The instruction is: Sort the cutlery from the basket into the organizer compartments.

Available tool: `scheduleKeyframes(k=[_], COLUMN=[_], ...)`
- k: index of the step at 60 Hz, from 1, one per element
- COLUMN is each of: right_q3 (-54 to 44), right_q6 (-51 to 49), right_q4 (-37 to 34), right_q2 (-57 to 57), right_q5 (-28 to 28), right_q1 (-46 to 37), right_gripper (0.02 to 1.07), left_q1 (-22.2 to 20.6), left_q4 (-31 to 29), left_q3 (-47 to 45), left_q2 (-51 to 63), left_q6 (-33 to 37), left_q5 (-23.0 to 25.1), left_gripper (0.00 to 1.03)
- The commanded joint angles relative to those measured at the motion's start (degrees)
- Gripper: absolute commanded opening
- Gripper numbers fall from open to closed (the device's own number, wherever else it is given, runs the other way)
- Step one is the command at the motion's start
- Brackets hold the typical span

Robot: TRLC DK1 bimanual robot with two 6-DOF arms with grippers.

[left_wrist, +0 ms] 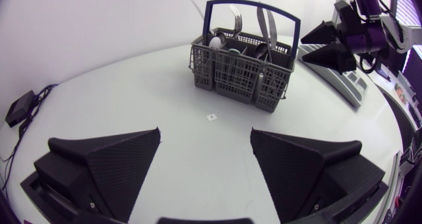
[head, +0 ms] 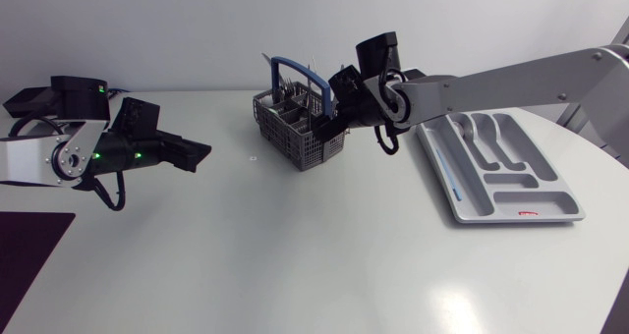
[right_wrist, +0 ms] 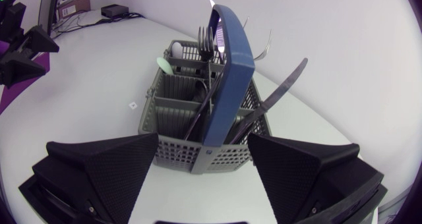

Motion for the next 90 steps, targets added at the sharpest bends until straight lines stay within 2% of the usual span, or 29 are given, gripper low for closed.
scheduleKeyframes(k=[1, 11, 18, 21, 27, 32, 47, 59, 67, 81, 84, 86, 90], right_q3=[2.9, 7.4, 9.4, 9.9, 7.6, 5.5, -4.2, -16.0, -28.6, -40.2, -41.1, -41.5, -41.9], right_q6=[0.6, 0.6, 0.4, 0.6, 0.2, 0.2, -0.1, -0.1, 0.1, 0.7, 0.8, 0.8, 0.7], right_q4=[1.2, 2.0, 2.7, 2.7, 3.1, 3.4, 4.5, 4.0, 2.7, -1.4, -2.0, -2.5, -3.8], right_q2=[2.8, 6.4, 8.7, 9.4, 8.0, 6.2, -1.5, -10.8, -22.6, -37.4, -39.4, -40.5, -42.4], right_q5=[-0.4, -0.2, -0.2, -0.3, -1.0, -1.8, -3.8, -6.3, -8.1, -9.7, -9.7, -9.7, -9.8], right_q1=[0.2, -0.2, -0.3, -0.4, -0.4, -0.5, -1.1, -1.5, -1.4, -1.4, -1.4, -1.4, -1.5], right_gripper=[0.88, 0.75, 0.50, 0.33, 0.21, 0.16, 0.12, 0.12, 0.12, 0.13, 0.15, 0.22, 0.52], left_q1=[-0.1, -0.9, -1.0, -1.0, -1.0, -1.1, -2.6, -3.8, -3.9, -6.2, -6.6, -7.0, -7.8], left_q4=[2.2, 5.2, 5.8, 5.8, 5.8, 5.8, 4.4, 1.5, 0.2, -1.1, -1.2, -1.3, -2.5], left_q3=[1.4, 1.5, 1.3, 1.0, -0.1, -0.5, -2.0, -2.1, -2.3, -1.4, -1.0, -0.5, 1.5], left_q2=[3.7, 6.1, 6.3, 6.3, 5.9, 5.3, 1.7, -0.3, -0.3, 0.9, 1.3, 1.8, 3.8], left_q6=[-0.4, -0.6, -0.5, -0.5, -0.3, -0.3, -0.5, 0.7, 2.3, 2.6, 2.6, 2.6, 2.6], left_q5=[1.3, 1.4, 1.8, 1.8, 1.8, 1.8, 1.8, 1.8, 1.9, 2.3, 2.3, 2.3, 2.3], left_gripper=[0.93, 0.93, 0.93, 0.93, 0.93, 0.93, 0.93, 0.93, 0.93, 0.93, 0.93, 0.93, 0.93])
